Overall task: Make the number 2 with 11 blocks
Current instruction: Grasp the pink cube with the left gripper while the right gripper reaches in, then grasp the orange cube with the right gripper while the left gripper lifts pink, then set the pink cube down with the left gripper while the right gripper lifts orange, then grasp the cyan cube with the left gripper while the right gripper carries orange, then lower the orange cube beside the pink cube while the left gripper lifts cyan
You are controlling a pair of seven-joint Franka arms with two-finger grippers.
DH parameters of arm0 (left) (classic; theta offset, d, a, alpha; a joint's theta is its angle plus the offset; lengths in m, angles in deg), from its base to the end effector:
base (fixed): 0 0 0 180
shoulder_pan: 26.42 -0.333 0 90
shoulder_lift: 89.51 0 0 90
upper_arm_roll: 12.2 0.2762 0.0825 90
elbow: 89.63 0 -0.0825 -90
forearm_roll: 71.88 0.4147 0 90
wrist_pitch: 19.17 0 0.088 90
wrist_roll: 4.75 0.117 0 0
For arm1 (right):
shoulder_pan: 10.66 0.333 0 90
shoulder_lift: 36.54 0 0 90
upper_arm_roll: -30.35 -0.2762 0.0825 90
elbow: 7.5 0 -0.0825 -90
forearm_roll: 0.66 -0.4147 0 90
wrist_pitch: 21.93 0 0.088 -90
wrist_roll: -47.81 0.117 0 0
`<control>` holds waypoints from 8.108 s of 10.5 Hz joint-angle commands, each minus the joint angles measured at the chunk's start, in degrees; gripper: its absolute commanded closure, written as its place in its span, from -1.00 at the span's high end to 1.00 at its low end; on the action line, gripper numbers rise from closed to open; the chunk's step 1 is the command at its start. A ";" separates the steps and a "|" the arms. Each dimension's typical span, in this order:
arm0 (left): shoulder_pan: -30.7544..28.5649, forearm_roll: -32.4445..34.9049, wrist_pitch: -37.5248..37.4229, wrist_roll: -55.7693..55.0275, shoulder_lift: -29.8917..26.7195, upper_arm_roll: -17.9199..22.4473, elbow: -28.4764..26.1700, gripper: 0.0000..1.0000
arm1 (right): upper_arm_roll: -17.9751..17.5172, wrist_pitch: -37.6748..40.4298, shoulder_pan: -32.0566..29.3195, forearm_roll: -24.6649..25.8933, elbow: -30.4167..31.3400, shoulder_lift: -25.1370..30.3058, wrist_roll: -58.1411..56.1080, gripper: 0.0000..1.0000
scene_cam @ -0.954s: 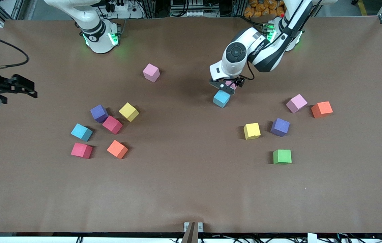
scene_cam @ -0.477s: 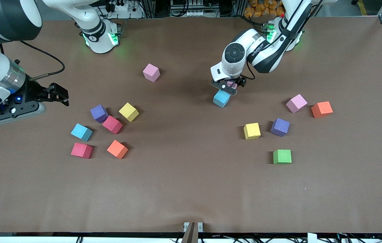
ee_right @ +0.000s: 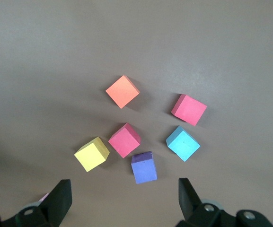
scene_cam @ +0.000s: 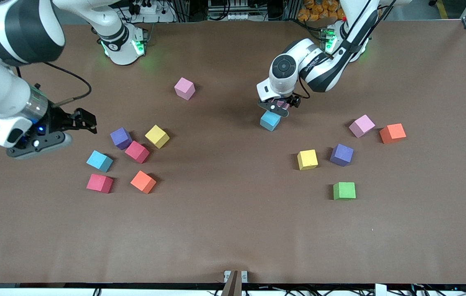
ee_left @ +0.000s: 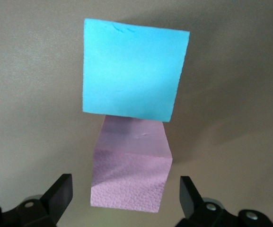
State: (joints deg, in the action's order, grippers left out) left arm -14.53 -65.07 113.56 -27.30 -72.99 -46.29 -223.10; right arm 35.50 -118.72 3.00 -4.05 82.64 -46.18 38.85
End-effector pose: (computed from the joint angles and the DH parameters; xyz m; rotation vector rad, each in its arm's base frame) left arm 0.3319 -0.3690 0.1440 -2.9549 0.7567 0.3831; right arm 0.6236 0.1027 0.4814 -3.0627 -0.4586 0.0795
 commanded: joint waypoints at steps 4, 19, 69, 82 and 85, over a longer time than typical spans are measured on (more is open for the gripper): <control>0.32 1.98 0.78 -1.53 0.78 0.08 -0.13 1.00 | 0.30 -5.14 -2.04 -3.73 8.81 2.25 -2.01 1.00; 5.93 -0.81 -0.01 -26.19 -0.27 -3.08 2.07 0.04 | -0.05 -43.21 3.74 -3.64 21.39 -11.88 -12.92 1.00; -0.12 -13.66 4.90 -64.54 0.96 6.76 7.08 1.00 | -9.70 -26.16 9.55 -9.42 26.20 -6.37 4.78 -0.23; 2.61 -13.14 13.60 -66.04 4.65 6.85 3.92 1.00 | -36.96 -34.98 12.18 8.31 40.96 4.45 -5.89 -0.18; 2.43 -13.14 13.96 -66.04 5.44 6.94 3.92 1.00 | -37.93 -43.58 13.07 8.31 46.00 4.01 -7.11 -0.18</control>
State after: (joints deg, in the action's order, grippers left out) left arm -12.24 -77.88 126.50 -92.65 -67.64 -39.37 -218.82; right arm -2.26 -161.94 16.07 3.41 127.21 -43.20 33.06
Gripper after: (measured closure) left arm 0.000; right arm 0.441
